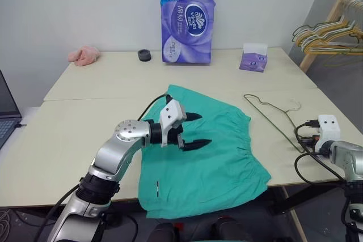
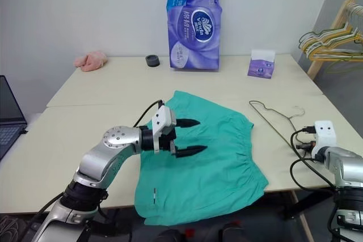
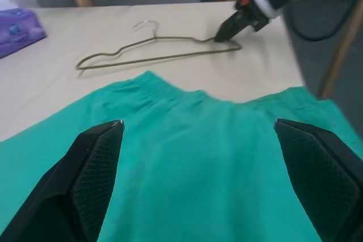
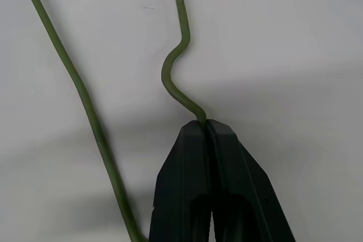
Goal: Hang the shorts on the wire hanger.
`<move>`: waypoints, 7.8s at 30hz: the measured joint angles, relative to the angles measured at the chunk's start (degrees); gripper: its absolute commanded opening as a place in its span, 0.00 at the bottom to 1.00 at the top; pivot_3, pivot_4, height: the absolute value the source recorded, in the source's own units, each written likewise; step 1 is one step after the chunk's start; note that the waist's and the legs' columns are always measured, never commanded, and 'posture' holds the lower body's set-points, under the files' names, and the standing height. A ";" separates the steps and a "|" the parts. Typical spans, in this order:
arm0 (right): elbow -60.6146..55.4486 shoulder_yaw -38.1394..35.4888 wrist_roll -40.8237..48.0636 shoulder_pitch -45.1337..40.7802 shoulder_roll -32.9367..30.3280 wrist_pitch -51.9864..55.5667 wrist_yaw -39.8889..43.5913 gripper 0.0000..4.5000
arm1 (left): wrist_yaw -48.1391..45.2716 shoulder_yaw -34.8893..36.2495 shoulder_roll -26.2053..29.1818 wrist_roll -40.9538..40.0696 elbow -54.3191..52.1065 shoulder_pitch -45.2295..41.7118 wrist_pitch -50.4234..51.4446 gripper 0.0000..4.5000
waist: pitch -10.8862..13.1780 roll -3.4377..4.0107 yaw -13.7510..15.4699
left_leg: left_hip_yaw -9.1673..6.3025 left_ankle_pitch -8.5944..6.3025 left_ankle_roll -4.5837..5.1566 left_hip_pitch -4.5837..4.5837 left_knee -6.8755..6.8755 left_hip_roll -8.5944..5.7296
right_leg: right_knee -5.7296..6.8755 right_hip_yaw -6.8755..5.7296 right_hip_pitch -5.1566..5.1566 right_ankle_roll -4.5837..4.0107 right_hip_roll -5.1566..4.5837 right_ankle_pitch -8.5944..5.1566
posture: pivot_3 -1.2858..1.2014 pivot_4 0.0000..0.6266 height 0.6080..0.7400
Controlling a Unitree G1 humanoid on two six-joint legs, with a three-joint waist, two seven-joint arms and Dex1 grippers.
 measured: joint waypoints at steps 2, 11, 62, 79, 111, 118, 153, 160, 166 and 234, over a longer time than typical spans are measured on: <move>-2.07 0.07 -0.63 0.03 -0.04 -1.68 -0.39 0.00 | 1.58 1.47 -0.23 0.87 3.11 -1.70 -0.92 1.00 | 0.05 0.10 0.00 | 0.03 0.00 0.00 -0.08 -0.01 -0.01 | 0.06 0.03 -0.13 -0.02 0.00 0.02 | 0.47 0.08 1.00; -24.44 7.37 -2.80 3.78 -0.70 -8.49 2.75 0.00 | 2.48 10.68 1.44 0.32 23.10 -15.05 -2.13 1.00 | 0.08 0.11 -0.35 | -0.06 -0.01 -0.01 -0.10 -0.03 0.02 | 0.10 -0.14 -0.18 0.08 0.05 -0.05 | 0.47 0.09 1.00; -31.17 22.75 -20.28 -0.71 -4.21 -49.09 18.59 0.00 | -34.95 -0.61 12.37 1.82 21.85 -7.18 11.55 0.01 | 0.25 0.02 -1.70 | -0.21 -0.04 -0.06 -0.11 0.00 -0.04 | 0.17 -0.20 -0.19 -0.24 -0.13 0.08 | 0.46 0.11 1.00; -37.89 14.86 -6.83 7.03 -14.78 -34.45 31.88 0.99 | -28.69 -1.72 12.03 8.49 23.46 -7.27 -3.55 0.00 | 0.61 -0.02 -1.50 | -0.24 -0.04 -0.06 -0.11 0.01 -0.04 | 0.17 -0.22 -0.17 -0.26 -0.18 0.09 | 0.45 0.12 1.00; -38.63 37.31 -2.11 -11.49 -16.74 2.18 33.27 0.18 | -26.30 -6.67 12.08 15.42 10.12 -7.39 -10.62 0.00 | 0.62 0.02 -1.76 | -0.22 -0.04 -0.07 -0.13 0.01 -0.04 | 0.14 -0.31 -0.21 -0.24 -0.26 0.08 | 0.45 0.09 1.00; -38.67 38.85 -2.22 -11.92 -16.61 1.99 34.85 0.01 | -25.25 -6.67 12.44 16.33 9.94 -7.53 -10.62 0.00 | 0.62 0.03 -1.78 | -0.23 -0.04 -0.07 -0.13 0.01 -0.05 | 0.14 -0.32 -0.21 -0.24 -0.27 0.08 | 0.45 0.09 1.00; -42.81 -7.32 5.83 27.29 -12.39 19.17 27.69 0.00 | -29.34 6.08 13.51 -4.53 14.45 -4.00 8.32 0.43 | 0.57 0.04 -1.78 | -0.25 -0.12 -0.19 -0.11 0.04 -0.05 | 0.24 -0.29 -0.16 -0.17 -0.27 0.05 | 0.44 0.09 1.00; -45.76 -11.51 10.37 30.79 -4.21 27.73 23.65 0.00 | -27.97 5.24 12.11 -4.88 13.51 -4.70 6.87 0.43 | 0.54 0.06 -1.81 | -0.17 -0.11 -0.18 -0.04 0.08 -0.06 | 0.21 -0.22 -0.10 0.08 -0.25 -0.10 | 0.43 0.09 1.00; -46.51 -11.47 13.75 32.05 -2.84 32.08 21.97 0.00 | -25.48 5.11 10.71 -3.78 13.69 -5.79 4.28 0.43 | 0.54 0.06 -1.82 | -0.18 -0.11 -0.18 -0.05 0.06 -0.06 | 0.21 -0.23 -0.10 0.00 -0.24 -0.05 | 0.44 0.10 1.00; -15.50 36.48 -12.80 -9.69 -26.54 -17.81 38.50 0.00 | -9.28 9.40 6.45 1.74 22.22 -8.95 -9.63 0.43 | 0.66 0.09 -1.36 | -0.25 -0.14 -0.22 -0.14 0.03 -0.06 | 0.20 -0.33 -0.23 -0.18 -0.32 0.06 | 0.46 0.08 1.00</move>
